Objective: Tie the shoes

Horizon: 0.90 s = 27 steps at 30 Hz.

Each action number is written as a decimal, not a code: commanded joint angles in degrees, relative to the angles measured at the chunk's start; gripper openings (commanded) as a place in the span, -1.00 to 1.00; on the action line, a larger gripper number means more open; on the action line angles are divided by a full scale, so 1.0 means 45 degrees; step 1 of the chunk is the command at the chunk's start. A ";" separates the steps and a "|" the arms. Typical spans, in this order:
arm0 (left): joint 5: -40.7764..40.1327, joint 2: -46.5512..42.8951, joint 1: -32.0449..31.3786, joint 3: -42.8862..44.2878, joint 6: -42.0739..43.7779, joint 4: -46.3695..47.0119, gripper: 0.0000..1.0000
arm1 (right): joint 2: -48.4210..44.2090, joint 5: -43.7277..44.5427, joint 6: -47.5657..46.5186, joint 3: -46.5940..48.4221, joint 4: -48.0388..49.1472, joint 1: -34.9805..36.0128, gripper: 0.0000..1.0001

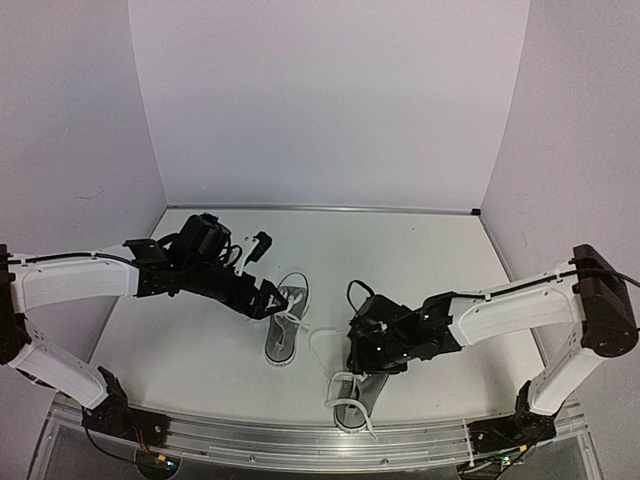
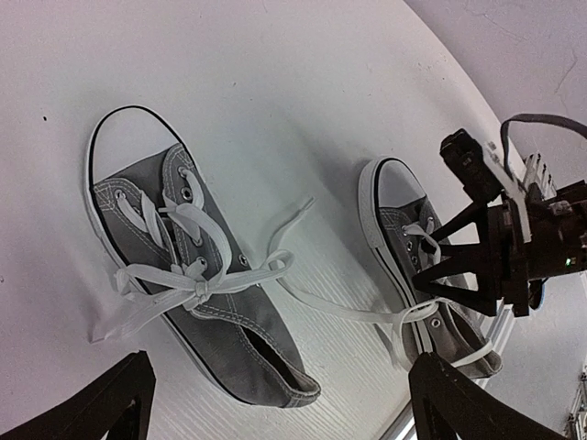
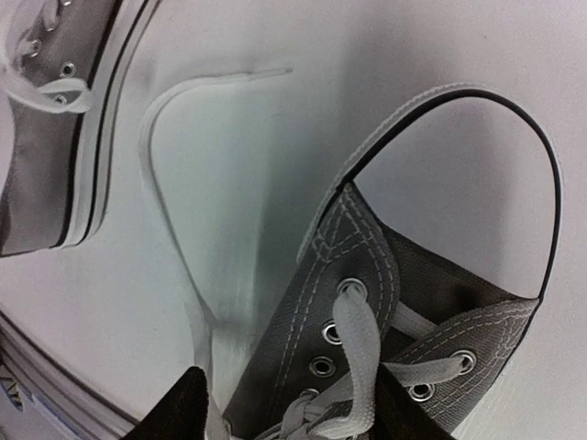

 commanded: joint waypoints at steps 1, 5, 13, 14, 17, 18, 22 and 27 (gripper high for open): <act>-0.0407 -0.0308 0.0001 0.0138 -0.0036 0.0109 0.99 | 0.1135 0.0628 -0.0121 0.0659 -0.1146 0.0344 -0.31; -0.0498 -0.0248 0.0001 0.0241 -0.0099 0.0076 0.99 | 0.0729 0.1605 -0.0331 0.1179 -0.1750 0.0310 -1.00; -0.0317 0.0237 0.0001 0.0489 -0.0095 0.0137 0.99 | -0.0632 0.2518 -0.2696 0.2050 -0.2334 -0.1764 -1.00; -0.0308 0.0303 0.0001 0.0532 -0.0074 0.0147 0.99 | -0.0688 0.2509 -0.3265 0.2256 -0.2328 -0.2061 -1.00; -0.0238 0.0560 0.0001 0.0686 -0.0043 0.0198 0.99 | -0.0551 0.2352 -0.4738 0.3196 -0.2308 -0.2897 -1.00; -0.0211 0.0646 0.0001 0.0738 -0.0041 0.0215 0.99 | -0.0401 0.2285 -0.5403 0.3626 -0.2287 -0.3120 -1.00; -0.0118 0.0987 0.0001 0.0979 -0.0013 0.0308 0.99 | 0.0772 0.2000 -0.7003 0.5162 -0.2218 -0.3603 -1.00; -0.0037 0.1246 0.0001 0.1181 0.0010 0.0257 0.99 | 0.2472 0.1612 -0.7400 0.6315 -0.2218 -0.4172 -0.96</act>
